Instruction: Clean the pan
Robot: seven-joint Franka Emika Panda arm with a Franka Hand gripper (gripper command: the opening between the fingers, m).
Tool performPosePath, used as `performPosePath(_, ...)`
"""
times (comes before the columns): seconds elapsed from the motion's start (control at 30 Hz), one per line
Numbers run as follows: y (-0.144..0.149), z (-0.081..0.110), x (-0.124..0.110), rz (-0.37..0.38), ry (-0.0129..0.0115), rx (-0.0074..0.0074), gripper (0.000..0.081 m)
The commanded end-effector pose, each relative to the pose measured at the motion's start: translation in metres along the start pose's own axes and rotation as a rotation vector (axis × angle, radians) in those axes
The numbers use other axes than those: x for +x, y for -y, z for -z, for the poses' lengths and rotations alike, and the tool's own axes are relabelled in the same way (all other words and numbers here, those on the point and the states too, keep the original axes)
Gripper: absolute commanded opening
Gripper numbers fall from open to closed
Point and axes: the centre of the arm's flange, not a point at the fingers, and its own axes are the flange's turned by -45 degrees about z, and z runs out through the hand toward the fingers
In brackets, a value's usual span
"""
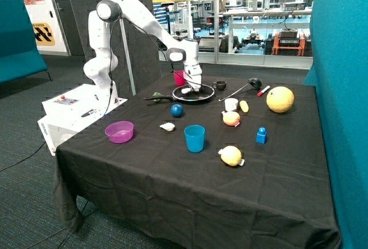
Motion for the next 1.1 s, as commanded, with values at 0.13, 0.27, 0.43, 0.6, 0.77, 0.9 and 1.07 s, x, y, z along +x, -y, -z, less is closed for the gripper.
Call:
performPosePath(0.13,-0.015,-0.002,0.022,-0.034,0.0116,0.0041,0.0000)
performPosePath(0.27,-0.023,-0.003,0.023,-0.049,0.0116,0.0040,0.0000)
performPosePath(0.43,-0.034,-0.002,0.025,-0.067,0.0116,0.0039,0.0000)
performPosePath(0.6,-0.046,-0.001,0.025,-0.083,0.0117,0.0038,0.0000)
performPosePath(0.77,-0.058,-0.001,0.023,-0.102,0.0117,0.0037,0.0000)
performPosePath(0.9,-0.070,-0.001,0.020,-0.125,0.0117,0.0036,0.0000)
performPosePath(1.07,-0.093,0.002,0.014,-0.163,0.0118,0.0033,0.0000)
